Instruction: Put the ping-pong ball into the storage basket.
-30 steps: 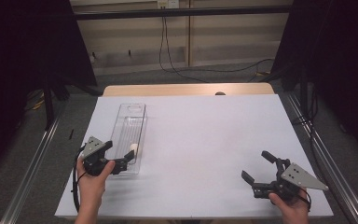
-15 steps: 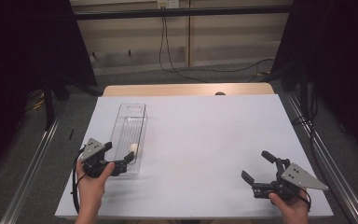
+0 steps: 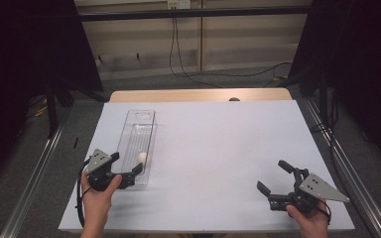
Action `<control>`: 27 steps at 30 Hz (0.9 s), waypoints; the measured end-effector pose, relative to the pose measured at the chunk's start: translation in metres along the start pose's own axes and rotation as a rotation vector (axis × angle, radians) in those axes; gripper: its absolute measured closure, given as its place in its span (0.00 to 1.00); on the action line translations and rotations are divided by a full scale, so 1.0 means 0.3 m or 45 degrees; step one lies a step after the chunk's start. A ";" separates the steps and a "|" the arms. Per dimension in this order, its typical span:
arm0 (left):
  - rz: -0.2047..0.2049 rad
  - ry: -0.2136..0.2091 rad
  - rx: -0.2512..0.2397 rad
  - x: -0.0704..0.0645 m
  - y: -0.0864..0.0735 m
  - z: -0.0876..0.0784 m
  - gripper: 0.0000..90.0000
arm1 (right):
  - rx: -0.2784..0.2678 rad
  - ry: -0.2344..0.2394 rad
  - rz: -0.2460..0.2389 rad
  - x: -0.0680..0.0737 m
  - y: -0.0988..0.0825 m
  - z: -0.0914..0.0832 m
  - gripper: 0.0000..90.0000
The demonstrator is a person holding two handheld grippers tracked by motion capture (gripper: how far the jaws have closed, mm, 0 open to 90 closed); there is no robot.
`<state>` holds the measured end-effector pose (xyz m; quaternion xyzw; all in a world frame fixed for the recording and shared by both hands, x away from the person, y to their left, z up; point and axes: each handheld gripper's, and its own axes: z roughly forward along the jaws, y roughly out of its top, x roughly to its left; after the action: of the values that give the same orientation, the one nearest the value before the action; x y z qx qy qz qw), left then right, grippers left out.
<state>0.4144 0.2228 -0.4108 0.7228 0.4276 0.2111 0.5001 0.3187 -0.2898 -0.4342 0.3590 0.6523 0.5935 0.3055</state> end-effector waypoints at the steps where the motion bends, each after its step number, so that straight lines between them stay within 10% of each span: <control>1: 0.003 0.002 0.001 -0.001 -0.001 -0.001 0.05 | 0.001 -0.001 0.000 0.000 0.000 0.000 0.02; 27: 0.016 0.002 -0.028 0.001 -0.030 -0.021 0.05 | 0.005 0.008 0.000 0.000 0.000 -0.001 0.02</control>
<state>0.4063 0.2275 -0.4163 0.7198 0.4211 0.2195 0.5063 0.3184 -0.2900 -0.4341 0.3577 0.6544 0.5934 0.3028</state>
